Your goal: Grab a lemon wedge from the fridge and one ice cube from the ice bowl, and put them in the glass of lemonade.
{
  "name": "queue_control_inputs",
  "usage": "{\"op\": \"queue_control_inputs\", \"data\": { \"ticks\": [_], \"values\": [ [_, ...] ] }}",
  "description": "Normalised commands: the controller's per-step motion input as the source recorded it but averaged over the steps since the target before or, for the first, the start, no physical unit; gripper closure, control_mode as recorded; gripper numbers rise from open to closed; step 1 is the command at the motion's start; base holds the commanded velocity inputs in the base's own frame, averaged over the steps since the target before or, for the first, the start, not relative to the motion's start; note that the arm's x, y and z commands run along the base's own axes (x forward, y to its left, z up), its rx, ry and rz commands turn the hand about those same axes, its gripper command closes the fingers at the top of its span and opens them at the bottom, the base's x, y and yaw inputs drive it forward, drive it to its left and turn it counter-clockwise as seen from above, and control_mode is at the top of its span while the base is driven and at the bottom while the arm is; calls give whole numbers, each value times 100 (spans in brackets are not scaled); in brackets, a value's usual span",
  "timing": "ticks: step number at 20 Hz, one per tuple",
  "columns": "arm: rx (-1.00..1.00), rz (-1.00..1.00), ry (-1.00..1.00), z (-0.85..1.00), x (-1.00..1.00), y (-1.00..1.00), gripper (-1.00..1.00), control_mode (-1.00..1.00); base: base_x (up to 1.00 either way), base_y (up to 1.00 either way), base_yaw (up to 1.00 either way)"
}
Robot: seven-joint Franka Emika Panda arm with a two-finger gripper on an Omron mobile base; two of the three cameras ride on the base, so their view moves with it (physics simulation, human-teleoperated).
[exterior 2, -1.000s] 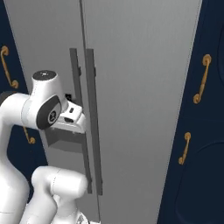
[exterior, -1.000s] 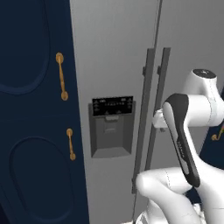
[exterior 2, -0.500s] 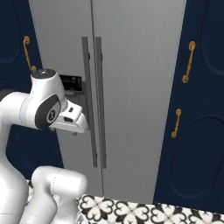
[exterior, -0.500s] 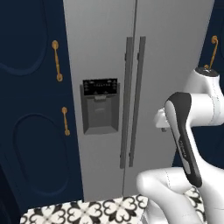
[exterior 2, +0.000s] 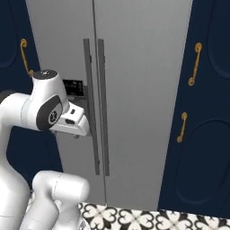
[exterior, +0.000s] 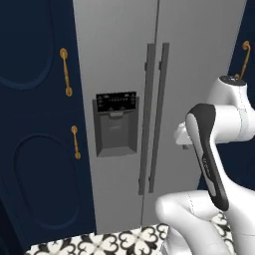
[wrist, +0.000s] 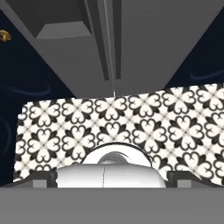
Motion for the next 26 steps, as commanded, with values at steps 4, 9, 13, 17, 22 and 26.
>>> {"op": "queue_control_inputs", "data": {
  "ticks": [4,9,13,17,22,26],
  "values": [
    [0,0,0,0,0,0,-100,100,-18,0,-11],
    [0,0,0,0,0,0,-100,100,-35,-3,0],
    [0,0,0,0,0,0,-100,100,-38,-10,0],
    [0,0,0,0,0,0,-100,100,-7,-1,2],
    [0,0,0,0,0,0,-100,100,9,-2,9],
    [0,0,0,0,0,0,-100,100,14,-9,10]
  ]
}}
